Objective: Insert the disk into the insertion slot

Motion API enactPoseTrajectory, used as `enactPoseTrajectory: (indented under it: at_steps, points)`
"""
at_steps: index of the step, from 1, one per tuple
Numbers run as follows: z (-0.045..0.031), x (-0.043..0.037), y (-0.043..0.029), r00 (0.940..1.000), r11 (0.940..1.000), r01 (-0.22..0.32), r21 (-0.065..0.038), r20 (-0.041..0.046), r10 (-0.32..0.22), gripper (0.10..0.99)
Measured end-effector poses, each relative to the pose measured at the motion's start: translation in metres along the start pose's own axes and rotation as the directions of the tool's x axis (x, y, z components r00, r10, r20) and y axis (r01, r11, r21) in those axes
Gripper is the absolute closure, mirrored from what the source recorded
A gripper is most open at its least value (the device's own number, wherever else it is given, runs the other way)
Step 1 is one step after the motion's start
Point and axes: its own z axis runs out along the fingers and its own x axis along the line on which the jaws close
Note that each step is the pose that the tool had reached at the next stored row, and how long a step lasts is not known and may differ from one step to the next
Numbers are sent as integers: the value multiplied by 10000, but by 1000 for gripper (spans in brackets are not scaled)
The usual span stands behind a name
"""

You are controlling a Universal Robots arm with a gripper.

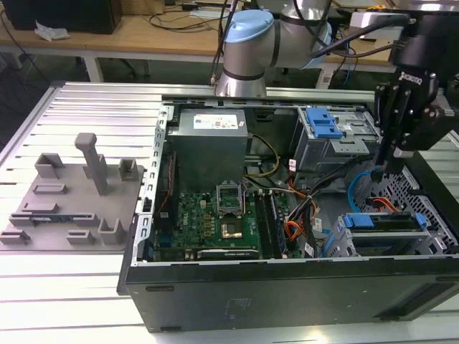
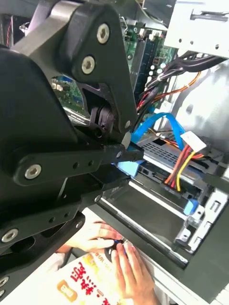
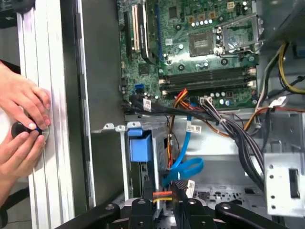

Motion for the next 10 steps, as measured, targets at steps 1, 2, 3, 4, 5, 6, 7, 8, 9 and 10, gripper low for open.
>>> enactPoseTrajectory:
  at_steps: [1, 2, 3, 4, 5, 6, 7, 8, 9, 10]
  points:
    - [5, -1, 5, 10000, 10000, 0, 0, -52, 0, 784]
    - [13, -4, 11, 9999, 10000, 0, 2, -117, 0, 784]
    - [20, -7, 17, 9999, 10000, 0, 5, -161, 0, 784]
    - [35, -16, 29, 9997, 10000, -1, 9, -226, 1, 784]
    - [49, -25, 38, 9996, 10000, -2, 14, -291, 2, 784]
    - [53, -29, 42, 9995, 10000, -2, 16, -322, 3, 784]
    - [57, -31, 44, 9994, 10000, -2, 18, -345, 3, 784]
    - [63, -34, 47, 9992, 10000, 1, 21, -388, 0, 784]
    - [67, -35, 49, 9991, 10000, 9, 26, -422, -8, 784]
    - [76, -38, 56, 9989, 10000, 32, 35, -463, -30, 784]
